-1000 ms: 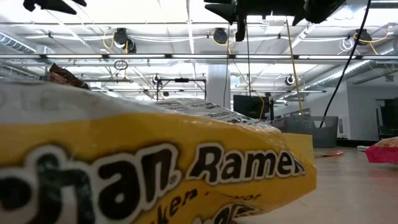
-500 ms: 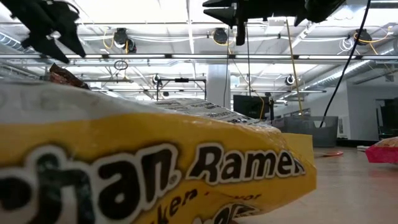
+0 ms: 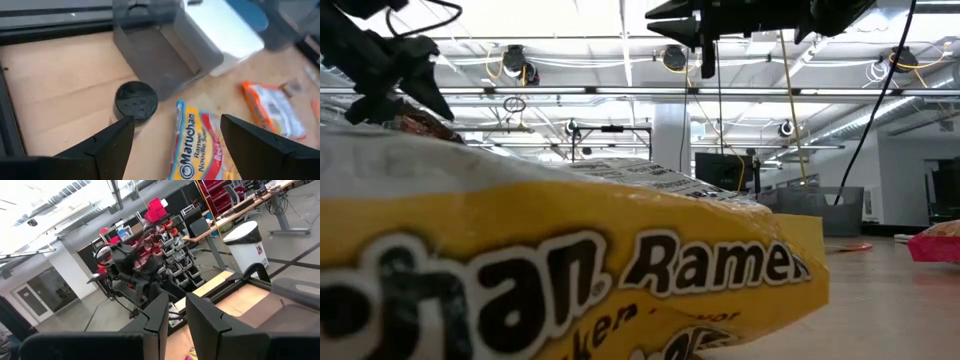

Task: Pick & Place Food Item
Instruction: Put the black spice bottle into the right black bin

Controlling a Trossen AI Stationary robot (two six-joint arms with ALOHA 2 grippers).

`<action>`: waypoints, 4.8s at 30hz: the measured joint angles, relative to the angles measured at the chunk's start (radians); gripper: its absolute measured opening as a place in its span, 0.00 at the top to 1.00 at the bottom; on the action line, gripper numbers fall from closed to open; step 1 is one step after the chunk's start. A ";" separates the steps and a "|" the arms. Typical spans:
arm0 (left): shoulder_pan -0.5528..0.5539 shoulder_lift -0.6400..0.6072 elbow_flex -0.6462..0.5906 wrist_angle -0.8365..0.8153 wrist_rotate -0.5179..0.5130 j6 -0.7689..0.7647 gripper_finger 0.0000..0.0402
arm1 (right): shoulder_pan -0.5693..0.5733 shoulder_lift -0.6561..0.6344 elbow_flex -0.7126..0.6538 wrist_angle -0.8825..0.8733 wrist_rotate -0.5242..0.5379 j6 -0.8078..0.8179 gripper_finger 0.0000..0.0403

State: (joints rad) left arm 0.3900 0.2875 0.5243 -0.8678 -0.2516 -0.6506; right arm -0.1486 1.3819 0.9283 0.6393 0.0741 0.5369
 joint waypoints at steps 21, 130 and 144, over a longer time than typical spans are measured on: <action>-0.303 0.170 -0.128 0.117 -0.381 -0.214 0.31 | -0.016 0.000 0.000 -0.003 0.007 -0.059 0.85; -0.377 0.628 -0.170 0.212 0.107 -0.431 0.54 | -0.011 0.000 0.000 -0.092 0.001 -0.026 0.85; -0.380 0.622 -0.111 0.188 0.072 -0.414 0.11 | -0.011 0.000 0.000 -0.092 0.000 -0.026 0.85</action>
State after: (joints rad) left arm 0.0098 0.9093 0.4133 -0.6796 -0.1800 -1.0647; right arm -0.1600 1.3823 0.9287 0.5472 0.0738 0.5110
